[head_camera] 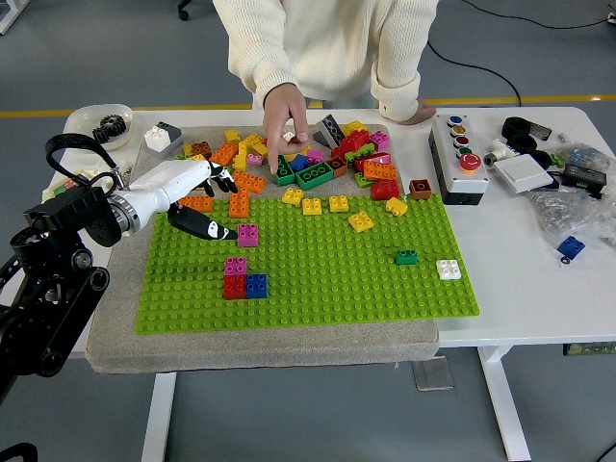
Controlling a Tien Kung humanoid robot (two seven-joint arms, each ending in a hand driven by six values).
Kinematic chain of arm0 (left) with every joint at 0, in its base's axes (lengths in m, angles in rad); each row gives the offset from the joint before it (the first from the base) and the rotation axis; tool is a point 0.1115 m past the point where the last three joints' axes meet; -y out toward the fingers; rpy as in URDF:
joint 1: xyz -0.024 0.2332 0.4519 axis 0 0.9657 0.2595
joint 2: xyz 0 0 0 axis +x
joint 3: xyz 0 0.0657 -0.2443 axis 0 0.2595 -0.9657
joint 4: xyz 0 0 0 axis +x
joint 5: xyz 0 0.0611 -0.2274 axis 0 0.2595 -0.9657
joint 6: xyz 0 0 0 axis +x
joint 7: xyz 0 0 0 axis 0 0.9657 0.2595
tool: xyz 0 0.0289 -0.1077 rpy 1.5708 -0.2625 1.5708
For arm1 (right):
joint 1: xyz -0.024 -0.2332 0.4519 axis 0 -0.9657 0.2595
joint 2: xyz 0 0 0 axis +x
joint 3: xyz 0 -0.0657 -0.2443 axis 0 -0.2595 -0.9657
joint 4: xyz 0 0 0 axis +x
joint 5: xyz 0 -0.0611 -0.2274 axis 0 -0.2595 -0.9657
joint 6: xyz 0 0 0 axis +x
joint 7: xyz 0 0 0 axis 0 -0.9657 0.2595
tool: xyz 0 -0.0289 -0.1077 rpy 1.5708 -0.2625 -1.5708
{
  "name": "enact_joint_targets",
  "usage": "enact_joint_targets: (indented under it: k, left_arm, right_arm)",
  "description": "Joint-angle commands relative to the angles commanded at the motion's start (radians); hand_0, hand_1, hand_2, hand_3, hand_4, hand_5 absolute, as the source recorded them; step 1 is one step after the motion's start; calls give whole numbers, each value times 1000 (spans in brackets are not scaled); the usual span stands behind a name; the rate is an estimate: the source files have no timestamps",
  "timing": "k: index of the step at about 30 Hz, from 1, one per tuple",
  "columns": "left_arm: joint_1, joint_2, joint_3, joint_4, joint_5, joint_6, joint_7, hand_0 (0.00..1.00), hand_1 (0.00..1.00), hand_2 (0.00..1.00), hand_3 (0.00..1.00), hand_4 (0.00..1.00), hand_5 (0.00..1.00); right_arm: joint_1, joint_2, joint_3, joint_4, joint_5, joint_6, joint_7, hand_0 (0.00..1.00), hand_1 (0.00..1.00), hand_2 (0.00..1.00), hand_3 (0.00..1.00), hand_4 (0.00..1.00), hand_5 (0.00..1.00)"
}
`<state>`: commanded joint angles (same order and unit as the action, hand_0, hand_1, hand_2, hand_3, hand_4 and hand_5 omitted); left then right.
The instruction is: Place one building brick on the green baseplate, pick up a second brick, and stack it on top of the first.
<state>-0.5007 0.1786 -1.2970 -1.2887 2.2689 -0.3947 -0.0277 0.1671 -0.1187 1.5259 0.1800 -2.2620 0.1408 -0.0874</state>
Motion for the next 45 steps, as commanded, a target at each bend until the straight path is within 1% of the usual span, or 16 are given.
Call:
enact_joint_targets:
  k: [4,5,7,14,16,17,22,23,25,28,29,33,35,40,41,45]
  left_arm:
    - [-5,-10,-3,6,0,0,12,588,567,671,761,998,2]
    - [-8,-15,-2,6,0,6,21,580,556,673,802,998,2]
    - [-14,-26,0,2,0,13,39,580,556,673,802,998,2]
    - [-21,-43,-3,8,0,15,63,591,562,668,799,998,2]
    - [-19,-43,-10,11,0,13,64,591,562,668,799,998,2]
    - [-18,-42,-16,12,0,12,64,616,566,662,788,998,2]
    - [-11,-39,-48,7,0,-3,65,616,566,662,788,998,2]
    - [-10,-39,-52,6,0,-7,66,644,588,652,750,998,2]
    - [-8,-38,-56,4,0,-13,68,644,588,652,750,998,2]
    - [-7,-38,-55,-1,0,-23,70,644,588,652,750,998,2]
    - [-7,-38,-54,-3,0,-26,70,659,593,636,715,998,2]
    - [-6,-38,-56,-6,0,-39,71,659,593,636,715,998,2]
    - [-6,-38,-58,-7,0,-40,71,669,597,616,708,998,2]
    - [-4,-38,-62,-7,0,-43,71,669,597,616,708,998,2]
    - [-4,-38,-64,-5,0,-45,71,685,601,611,708,998,2]
    - [-4,-36,-64,4,0,-51,68,685,601,611,708,998,2]
  right_arm:
    - [0,0,-2,0,-1,1,0,741,643,715,593,829,416]
    - [0,-1,-2,0,-2,1,0,741,642,714,592,829,416]
    - [0,-2,-2,0,-3,1,0,741,642,714,592,829,416]
    - [2,-2,-8,0,-3,3,0,741,643,714,592,829,416]
    - [2,-2,-8,0,-4,3,0,741,643,714,592,829,416]
    - [1,-2,-8,0,-5,3,0,740,642,712,592,829,416]
    - [-1,-3,-5,0,-7,3,-1,740,642,712,592,829,416]
    - [-1,-3,-5,0,-7,3,0,741,641,713,592,828,416]
    - [0,-3,-6,0,-7,3,0,741,641,713,592,828,416]
    - [2,-3,-6,0,-7,3,0,741,641,713,592,828,416]
    - [2,-3,-6,0,-7,3,0,740,641,712,591,828,416]
    - [1,-3,-2,0,-7,2,-1,740,641,712,591,828,416]
    - [1,-3,-1,0,-7,2,-1,740,641,712,591,828,416]
    - [1,-1,-3,0,-7,3,-1,740,641,712,591,828,416]
    - [1,-1,-3,0,-7,3,-1,740,641,712,592,828,415]
    - [0,-2,-1,0,-7,3,0,740,641,712,592,828,415]
